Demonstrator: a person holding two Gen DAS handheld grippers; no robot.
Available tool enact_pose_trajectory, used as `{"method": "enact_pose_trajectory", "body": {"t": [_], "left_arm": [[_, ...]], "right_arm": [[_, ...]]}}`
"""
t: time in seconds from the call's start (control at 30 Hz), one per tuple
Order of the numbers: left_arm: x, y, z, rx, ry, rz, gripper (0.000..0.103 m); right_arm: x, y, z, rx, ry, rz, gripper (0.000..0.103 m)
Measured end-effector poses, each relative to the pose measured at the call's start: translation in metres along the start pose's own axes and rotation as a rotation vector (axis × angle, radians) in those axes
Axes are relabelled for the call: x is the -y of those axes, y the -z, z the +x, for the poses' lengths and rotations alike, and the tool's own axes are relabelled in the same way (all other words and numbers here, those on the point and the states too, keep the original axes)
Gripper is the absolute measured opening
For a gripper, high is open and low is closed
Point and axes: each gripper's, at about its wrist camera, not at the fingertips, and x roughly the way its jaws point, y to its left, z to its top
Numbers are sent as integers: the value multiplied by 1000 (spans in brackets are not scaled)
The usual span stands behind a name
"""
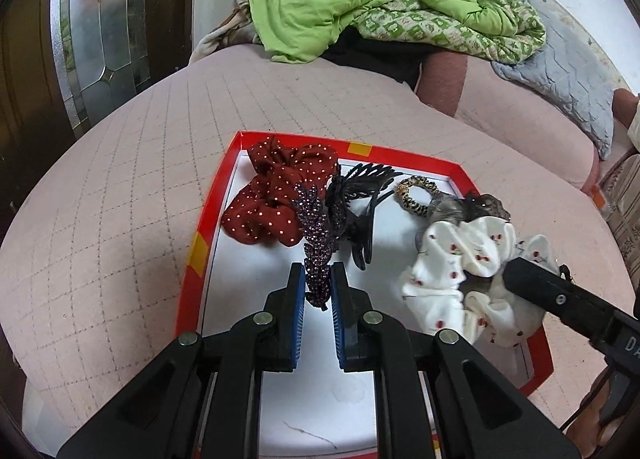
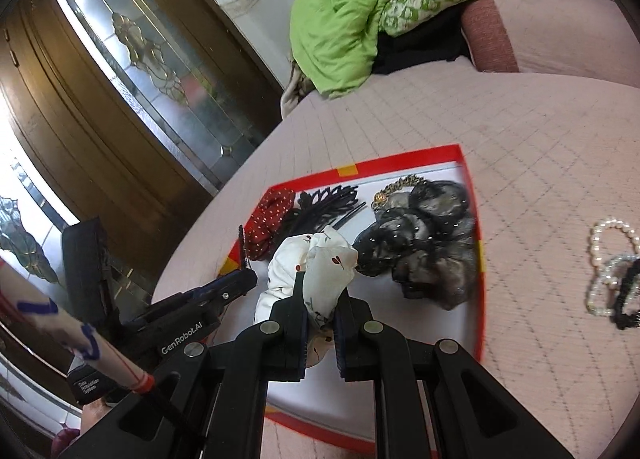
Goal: Organize jewelry
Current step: 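Open both grippers to drop the scrunchie and beaded clip into the tray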
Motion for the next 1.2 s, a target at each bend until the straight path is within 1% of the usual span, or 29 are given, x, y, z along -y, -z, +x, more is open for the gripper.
{"method": "enact_pose_trajectory", "body": {"t": [0.33, 0.8, 1.2], "left_arm": [[2, 0, 12, -32, -20, 20, 12], [7, 1, 15, -37, -29, 38, 12], [6, 1, 19, -45, -35, 41, 12]], "right_arm": [[5, -4, 22, -24, 48, -4, 13], [8, -2, 24, -22, 90, -26, 14], [10, -2, 25, -28, 94, -24, 14]]}}
